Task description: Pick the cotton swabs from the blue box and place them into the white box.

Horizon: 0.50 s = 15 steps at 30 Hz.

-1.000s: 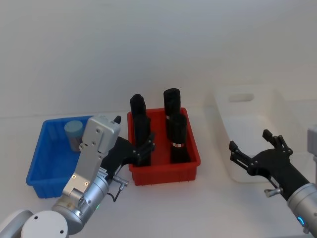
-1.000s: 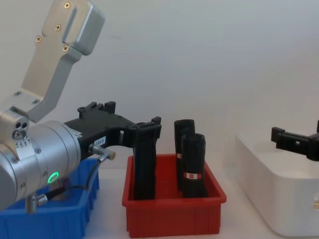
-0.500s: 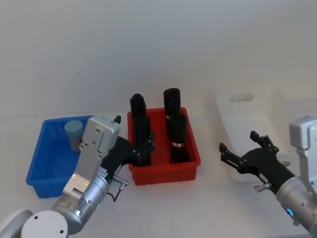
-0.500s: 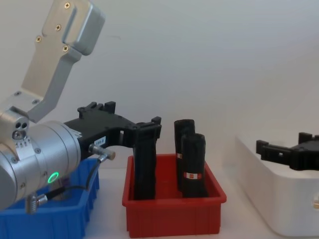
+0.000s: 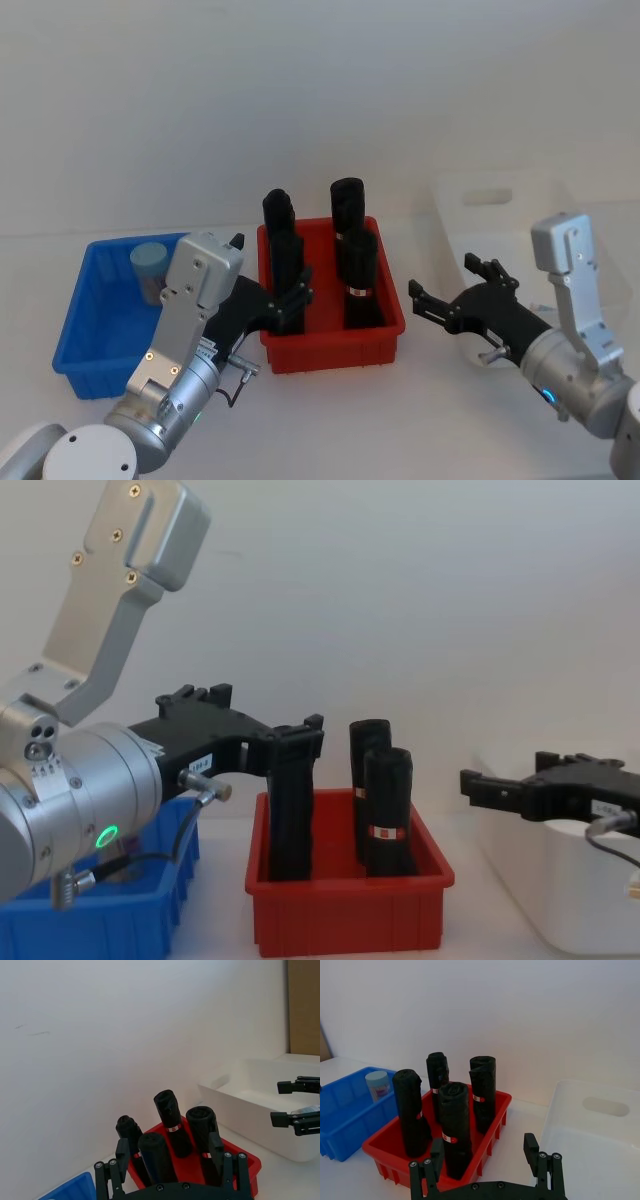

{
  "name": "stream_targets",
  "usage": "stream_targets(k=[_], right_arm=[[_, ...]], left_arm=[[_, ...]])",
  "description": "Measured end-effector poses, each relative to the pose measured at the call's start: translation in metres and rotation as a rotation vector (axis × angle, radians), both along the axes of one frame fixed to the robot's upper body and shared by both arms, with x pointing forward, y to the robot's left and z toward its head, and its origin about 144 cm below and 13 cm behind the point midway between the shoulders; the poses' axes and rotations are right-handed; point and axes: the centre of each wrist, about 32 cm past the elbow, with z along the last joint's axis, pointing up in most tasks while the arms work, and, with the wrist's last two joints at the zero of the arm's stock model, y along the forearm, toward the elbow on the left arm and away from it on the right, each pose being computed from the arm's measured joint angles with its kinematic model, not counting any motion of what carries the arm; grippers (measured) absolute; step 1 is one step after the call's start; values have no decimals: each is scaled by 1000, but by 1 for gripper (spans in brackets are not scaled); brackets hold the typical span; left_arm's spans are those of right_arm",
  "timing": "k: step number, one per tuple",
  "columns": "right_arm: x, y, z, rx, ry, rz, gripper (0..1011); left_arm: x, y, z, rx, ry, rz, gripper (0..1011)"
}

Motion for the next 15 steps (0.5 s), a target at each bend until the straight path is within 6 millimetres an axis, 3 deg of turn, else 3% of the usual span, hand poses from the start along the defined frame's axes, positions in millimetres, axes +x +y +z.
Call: stream_targets(k=[15], right_arm=[[44,14,-1,-36,19,91,1001]], left_arm=[[0,0,0,0,0,0,1003]])
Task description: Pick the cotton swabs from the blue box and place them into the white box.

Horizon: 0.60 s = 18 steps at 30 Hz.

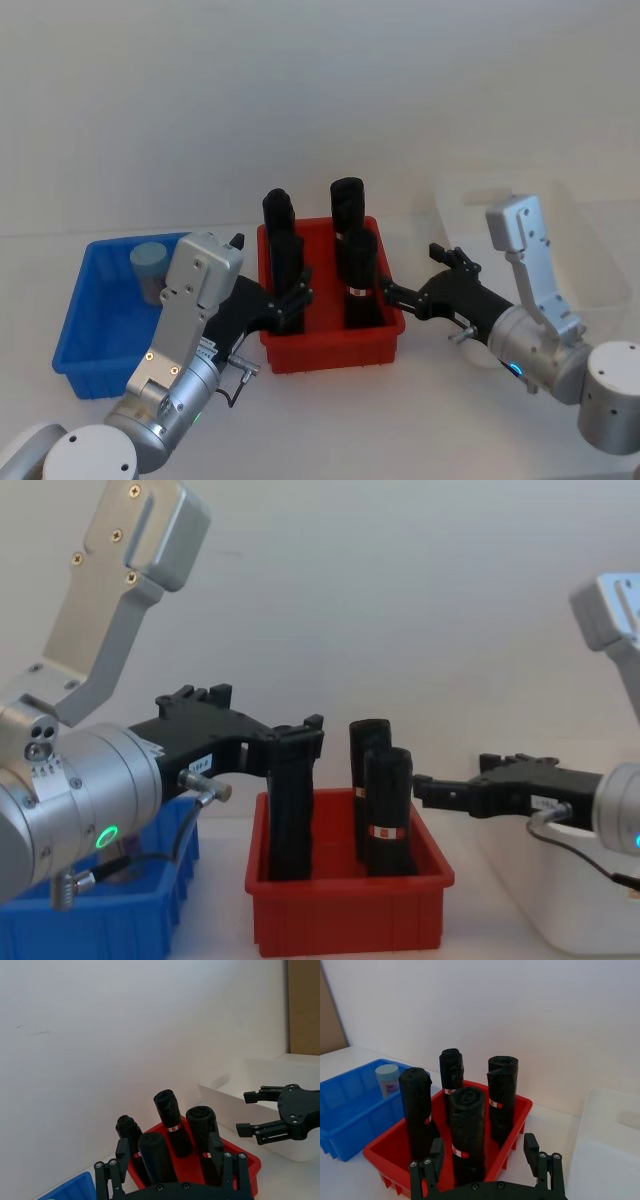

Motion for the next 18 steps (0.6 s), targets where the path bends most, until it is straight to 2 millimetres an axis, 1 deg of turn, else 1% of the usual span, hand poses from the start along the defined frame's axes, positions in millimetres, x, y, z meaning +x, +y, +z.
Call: stream_targets(k=[7,18], right_arm=[[19,8,-1,-14,9,45,1001],[42,19,-3,-30,16,83,1001]], left_arm=[[0,0,0,0,0,0,1003],[0,0,0,0,0,0,1003]])
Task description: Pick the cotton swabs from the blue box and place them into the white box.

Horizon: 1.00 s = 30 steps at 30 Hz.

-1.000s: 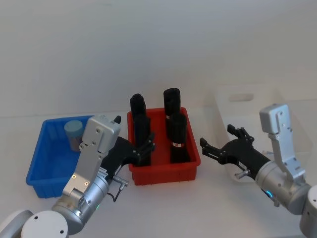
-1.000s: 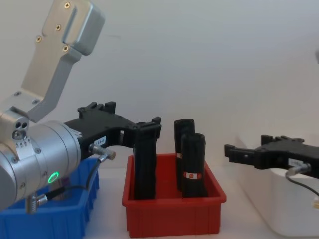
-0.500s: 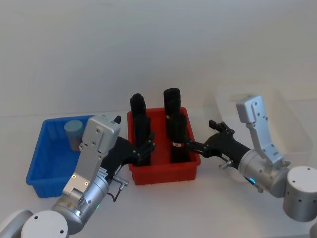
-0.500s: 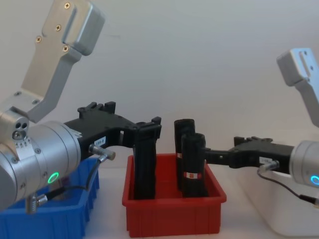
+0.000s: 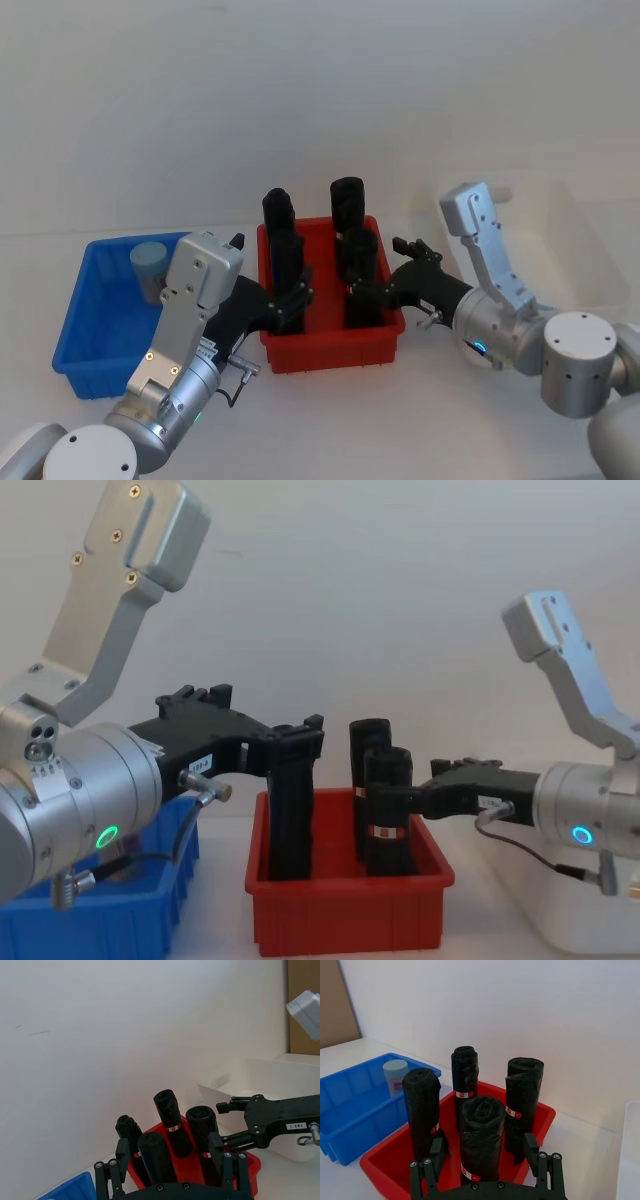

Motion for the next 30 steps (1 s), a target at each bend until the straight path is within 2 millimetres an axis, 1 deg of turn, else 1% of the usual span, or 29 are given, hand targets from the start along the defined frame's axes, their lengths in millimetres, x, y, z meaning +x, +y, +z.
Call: stream_targets(k=[11,12,14,15,18,20,22,23,26,27,28,30], right_arm=[[17,7,-6,-12,8,28,998],[19,8,-7,-12,7,35,966],[21,9,-8,-13,8,40,945],[22,9,-8,-13,8,43,898],[25,10,-10,-12,6,57,847],[28,11,-11,-11,7,69,778],[30,12,-12,-9,7,75,738],[31,12,-12,-7,7,80,681],[33,13,-14,-3,6,90,578],[34,14,-14,-1,5,91,564],[34,14,-15,2,5,94,521],[35,14,-15,5,4,96,487]], left_arm=[[0,0,0,0,0,0,1003],[0,0,0,0,0,0,1003],[0,0,0,0,0,0,1003],[0,0,0,0,0,0,1003],[0,0,0,0,0,0,1003],[0,0,0,0,0,0,1003],[0,0,0,0,0,0,1003],[0,0,0,0,0,0,1003],[0,0,0,0,0,0,1003],[0,0,0,0,0,0,1003],[0,0,0,0,0,0,1003],[0,0,0,0,0,0,1003]])
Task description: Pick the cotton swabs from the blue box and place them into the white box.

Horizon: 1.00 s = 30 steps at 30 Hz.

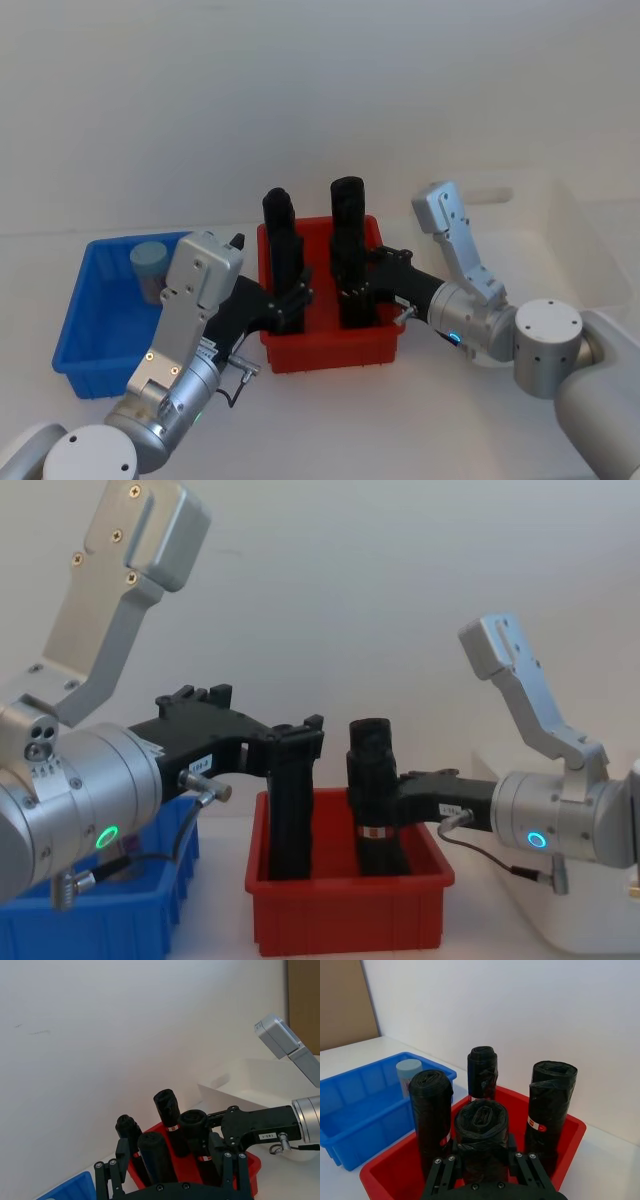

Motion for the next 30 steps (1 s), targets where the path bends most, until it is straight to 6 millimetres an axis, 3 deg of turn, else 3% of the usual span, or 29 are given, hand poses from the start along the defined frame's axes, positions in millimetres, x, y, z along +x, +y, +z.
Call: stream_targets(k=[10,30], right_arm=[[-5,-2,6,38,-42,-8,419],[-53,-17,48,124,-201,-153,357]], left_arm=[[0,0,0,0,0,0,1003],[0,0,0,0,0,0,1003]])
